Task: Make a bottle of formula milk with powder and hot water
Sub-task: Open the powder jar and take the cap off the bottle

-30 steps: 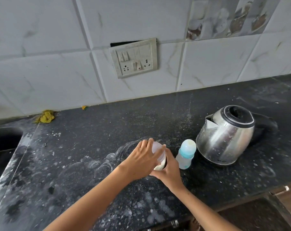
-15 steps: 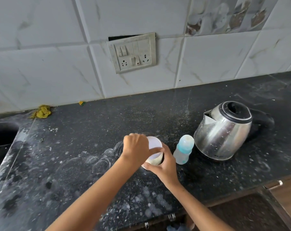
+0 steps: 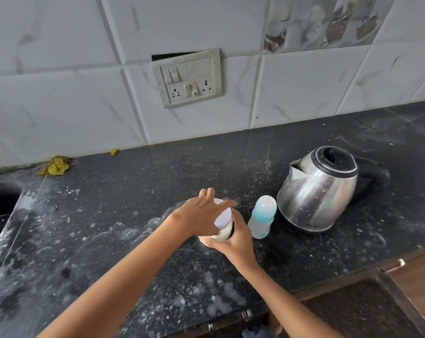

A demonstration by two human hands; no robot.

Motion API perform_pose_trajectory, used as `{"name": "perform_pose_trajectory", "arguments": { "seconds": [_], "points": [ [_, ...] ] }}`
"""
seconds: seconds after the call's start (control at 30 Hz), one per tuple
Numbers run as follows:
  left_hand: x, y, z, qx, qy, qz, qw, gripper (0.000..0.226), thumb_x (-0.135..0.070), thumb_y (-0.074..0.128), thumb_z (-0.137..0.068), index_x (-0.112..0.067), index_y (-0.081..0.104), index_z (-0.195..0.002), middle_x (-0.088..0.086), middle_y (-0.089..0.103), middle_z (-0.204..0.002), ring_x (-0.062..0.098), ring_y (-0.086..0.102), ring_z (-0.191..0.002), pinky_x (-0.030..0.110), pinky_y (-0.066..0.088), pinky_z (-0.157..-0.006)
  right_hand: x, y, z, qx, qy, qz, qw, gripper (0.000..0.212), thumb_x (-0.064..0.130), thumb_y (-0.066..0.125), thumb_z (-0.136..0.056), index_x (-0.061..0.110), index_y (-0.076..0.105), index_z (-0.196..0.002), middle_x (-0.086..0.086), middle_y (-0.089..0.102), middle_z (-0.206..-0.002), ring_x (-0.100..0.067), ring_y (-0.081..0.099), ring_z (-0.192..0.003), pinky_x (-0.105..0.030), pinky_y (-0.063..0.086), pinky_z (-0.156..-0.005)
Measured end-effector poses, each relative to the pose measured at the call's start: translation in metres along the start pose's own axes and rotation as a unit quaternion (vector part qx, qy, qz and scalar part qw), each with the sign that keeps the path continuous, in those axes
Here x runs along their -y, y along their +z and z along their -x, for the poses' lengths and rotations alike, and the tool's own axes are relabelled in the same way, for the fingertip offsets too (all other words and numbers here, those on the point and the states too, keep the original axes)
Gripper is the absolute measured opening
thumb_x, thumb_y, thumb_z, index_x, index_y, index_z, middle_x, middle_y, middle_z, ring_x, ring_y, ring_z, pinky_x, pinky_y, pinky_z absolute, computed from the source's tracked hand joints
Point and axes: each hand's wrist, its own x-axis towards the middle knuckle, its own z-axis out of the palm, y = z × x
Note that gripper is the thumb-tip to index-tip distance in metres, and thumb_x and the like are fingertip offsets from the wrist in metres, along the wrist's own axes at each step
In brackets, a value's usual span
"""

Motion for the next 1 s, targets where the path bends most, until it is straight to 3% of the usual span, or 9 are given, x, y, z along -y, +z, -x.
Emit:
{"name": "perform_pose_trajectory", "arguments": {
  "seconds": [0.17,0.4,0.5,0.57,0.63,0.7,0.8,0.9,1.0],
  "points": [
    [-0.01,0.001,-0.003,-0.012,-0.053,-0.026,0.998,0.063,-0.046,0.053,-0.088,-0.024,0.027,-0.141,0.015,0.04,-0.12,0.029,0.047,-0.101,0.031,0.04,-0.072,0.002,-0.001,0.0,0.002,-0.006,0.022,1.0,0.092,0.055,0.085,-0.051,0.02,0.052,-0.129,0.01,0.064,-0.118,-0.004,0.059,-0.11,-0.023,0.049,-0.094],
    [-0.011,0.005,0.002,-0.048,-0.059,-0.059,0.995,0.064,-0.053,0.049,-0.089,-0.018,0.028,-0.139,0.016,0.044,-0.118,0.027,0.052,-0.093,0.031,0.04,-0.068,0.003,-0.003,0.0,0.017,-0.003,0.039,0.999,0.094,0.059,0.08,-0.051,0.017,0.051,-0.131,0.011,0.064,-0.119,-0.004,0.059,-0.11,-0.012,0.044,-0.093],
    [-0.013,0.0,0.0,-0.041,-0.065,-0.062,0.995,0.064,-0.055,0.047,-0.09,-0.016,0.029,-0.138,0.016,0.047,-0.115,0.028,0.056,-0.091,0.031,0.041,-0.069,0.004,-0.003,-0.001,0.014,-0.006,0.035,0.999,0.093,0.058,0.082,-0.051,0.018,0.052,-0.13,0.012,0.063,-0.119,-0.003,0.059,-0.111,-0.015,0.045,-0.094],
    [-0.015,-0.004,0.0,-0.067,-0.088,-0.058,0.992,0.061,-0.056,0.043,-0.091,-0.012,0.033,-0.132,0.014,0.052,-0.103,0.024,0.054,-0.075,0.029,0.039,-0.061,0.004,-0.003,0.0,0.007,-0.002,0.031,0.999,0.089,0.057,0.084,-0.051,0.018,0.055,-0.125,0.011,0.064,-0.116,-0.002,0.06,-0.108,-0.018,0.048,-0.091],
    [-0.016,-0.011,0.002,-0.117,-0.108,-0.071,0.985,0.062,-0.061,0.037,-0.091,-0.009,0.037,-0.125,0.008,0.05,-0.085,0.015,0.04,-0.054,0.025,0.031,-0.048,0.005,-0.001,0.0,-0.006,0.008,0.035,0.999,0.076,0.059,0.084,-0.05,0.023,0.057,-0.111,0.012,0.065,-0.107,-0.001,0.062,-0.099,-0.017,0.049,-0.083],
    [-0.017,-0.015,0.006,-0.15,-0.114,-0.076,0.979,0.069,-0.067,0.036,-0.089,-0.009,0.034,-0.127,0.006,0.05,-0.084,0.015,0.04,-0.054,0.025,0.03,-0.047,0.006,-0.001,0.001,-0.01,0.009,0.042,0.999,0.067,0.061,0.084,-0.05,0.027,0.055,-0.1,0.013,0.065,-0.101,0.0,0.061,-0.093,-0.016,0.048,-0.078],
    [-0.014,-0.008,0.023,-0.209,-0.117,0.045,0.97,0.071,-0.065,0.049,-0.083,-0.015,0.031,-0.13,0.002,0.054,-0.109,0.02,0.056,-0.087,0.03,0.043,-0.061,0.003,-0.002,0.002,0.005,0.001,0.043,0.999,0.086,0.065,0.081,-0.049,0.018,0.057,-0.116,0.014,0.063,-0.113,0.002,0.059,-0.1,-0.016,0.048,-0.087],
    [-0.014,0.011,0.058,-0.309,-0.101,0.253,0.911,0.064,-0.059,0.061,-0.079,-0.025,0.031,-0.124,-0.014,0.046,-0.116,0.009,0.05,-0.095,0.025,0.043,-0.065,-0.002,-0.008,0.004,0.054,0.005,0.044,0.998,0.12,0.066,0.081,-0.05,0.013,0.034,-0.147,0.011,0.046,-0.143,-0.001,0.041,-0.132,-0.012,0.034,-0.107],
    [-0.023,0.046,0.089,-0.353,-0.108,0.378,0.849,0.059,-0.055,0.067,-0.075,-0.037,0.034,-0.121,-0.021,0.047,-0.122,0.001,0.051,-0.103,0.016,0.045,-0.078,-0.007,-0.019,0.014,0.063,0.018,0.057,0.996,0.11,0.044,0.085,-0.067,0.016,0.023,-0.153,0.015,0.03,-0.151,0.003,0.024,-0.14,-0.003,0.017,-0.108]
  ]
}}
